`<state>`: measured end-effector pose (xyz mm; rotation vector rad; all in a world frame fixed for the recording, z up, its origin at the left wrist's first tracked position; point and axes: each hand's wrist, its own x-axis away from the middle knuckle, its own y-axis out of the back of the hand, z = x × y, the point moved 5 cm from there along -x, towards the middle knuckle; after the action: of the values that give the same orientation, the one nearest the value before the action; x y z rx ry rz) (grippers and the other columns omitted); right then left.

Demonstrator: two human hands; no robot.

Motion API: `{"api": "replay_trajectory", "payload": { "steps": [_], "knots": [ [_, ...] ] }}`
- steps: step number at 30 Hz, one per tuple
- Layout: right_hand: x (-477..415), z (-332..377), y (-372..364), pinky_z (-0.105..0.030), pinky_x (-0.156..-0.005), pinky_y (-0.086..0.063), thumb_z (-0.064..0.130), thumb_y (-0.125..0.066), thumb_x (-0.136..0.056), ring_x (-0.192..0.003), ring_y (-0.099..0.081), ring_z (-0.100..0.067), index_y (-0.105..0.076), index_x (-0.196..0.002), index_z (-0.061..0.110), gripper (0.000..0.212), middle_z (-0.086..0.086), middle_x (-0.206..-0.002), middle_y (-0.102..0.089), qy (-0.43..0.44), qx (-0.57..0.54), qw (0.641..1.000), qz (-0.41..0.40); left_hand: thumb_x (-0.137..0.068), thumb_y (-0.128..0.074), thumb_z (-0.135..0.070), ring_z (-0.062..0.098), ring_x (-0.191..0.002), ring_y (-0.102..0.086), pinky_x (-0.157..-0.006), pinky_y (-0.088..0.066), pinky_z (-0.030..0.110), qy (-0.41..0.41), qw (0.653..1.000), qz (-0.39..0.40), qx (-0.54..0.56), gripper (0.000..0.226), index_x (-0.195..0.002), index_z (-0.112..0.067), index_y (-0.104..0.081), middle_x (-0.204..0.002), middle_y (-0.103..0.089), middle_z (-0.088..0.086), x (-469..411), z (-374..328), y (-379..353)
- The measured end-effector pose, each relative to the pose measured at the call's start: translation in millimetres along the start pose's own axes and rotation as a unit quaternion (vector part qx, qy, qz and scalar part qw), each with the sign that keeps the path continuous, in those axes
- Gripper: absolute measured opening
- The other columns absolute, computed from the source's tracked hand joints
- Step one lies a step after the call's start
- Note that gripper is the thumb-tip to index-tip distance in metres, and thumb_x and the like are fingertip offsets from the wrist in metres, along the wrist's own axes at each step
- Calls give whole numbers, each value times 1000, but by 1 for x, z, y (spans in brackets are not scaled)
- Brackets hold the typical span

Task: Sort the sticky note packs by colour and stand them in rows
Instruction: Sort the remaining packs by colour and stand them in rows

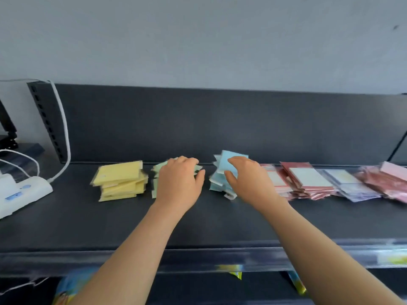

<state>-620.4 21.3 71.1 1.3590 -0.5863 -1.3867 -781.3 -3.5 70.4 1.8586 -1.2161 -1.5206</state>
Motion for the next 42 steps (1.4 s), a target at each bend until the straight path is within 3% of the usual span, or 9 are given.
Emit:
{"api": "replay_trajectory", "payload": {
  "steps": [5,9,13,23,31,35,39,42],
  "knots": [
    [32,-69,29,-33,-85,-45,24,-49,-95,-111,-55,-25,-60,-119,10,29,-3,-121,-61,-23,-10,1000,-16,-95,-53,-34,27,-103,-58,-88,-45,38,-21,999,19,29,33,-120,-15,-64,-114,-66,3,5,-73,-27],
    [58,-130,51,-33,-65,-34,25,-46,-96,-91,-56,-28,-54,-87,9,19,-3,-92,-58,-48,21,999,-4,-95,-51,-34,26,-98,-58,-83,-46,37,-28,999,27,34,29,-108,-14,-68,-108,-67,2,14,-138,-53],
    [85,-196,74,-38,-80,-48,23,-49,-95,-105,-58,-30,-62,-110,5,27,-8,-116,-64,-62,19,998,-3,-95,-50,-33,26,-96,-57,-80,-45,36,-37,997,41,46,25,-102,-16,-67,-104,-68,1,22,-206,-80],
    [150,-350,130,-34,-72,-48,22,-49,-94,-97,-59,-28,-62,-113,14,25,-2,-111,-65,-149,10,989,-5,-95,-52,-33,24,-94,-59,-81,-48,38,-73,989,72,103,28,-108,-15,-69,-103,-68,3,37,-356,-145],
    [171,-449,165,-41,-88,-47,23,-48,-97,-108,-56,-30,-59,-118,2,32,-10,-122,-61,-228,23,973,-14,-95,-51,-33,24,-95,-57,-79,-46,35,-128,981,85,119,25,-103,-16,-68,-102,-67,0,16,-459,-193],
    [169,-499,172,-37,-93,-47,27,-47,-98,-114,-55,-28,-57,-125,5,36,-8,-128,-59,-242,29,970,-12,-94,-50,-29,25,-91,-55,-80,-39,34,-144,976,86,139,24,-98,-13,-69,-101,-69,3,-4,-503,-220],
    [152,-548,181,-32,-99,-40,27,-47,-99,-126,-49,-24,-51,-137,12,41,-4,-139,-53,-239,37,970,-16,-96,-52,-33,24,-110,-54,-92,-39,33,-144,971,99,165,32,-122,-17,-63,-120,-65,-1,-27,-543,-246],
    [139,-584,186,-31,-103,-36,29,-48,-98,-130,-46,-22,-49,-139,14,44,-2,-143,-50,-242,36,969,-14,-97,-50,-34,23,-111,-53,-92,-41,33,-152,968,101,175,35,-127,-18,-60,-121,-63,-1,-45,-572,-261]
  ]
}}
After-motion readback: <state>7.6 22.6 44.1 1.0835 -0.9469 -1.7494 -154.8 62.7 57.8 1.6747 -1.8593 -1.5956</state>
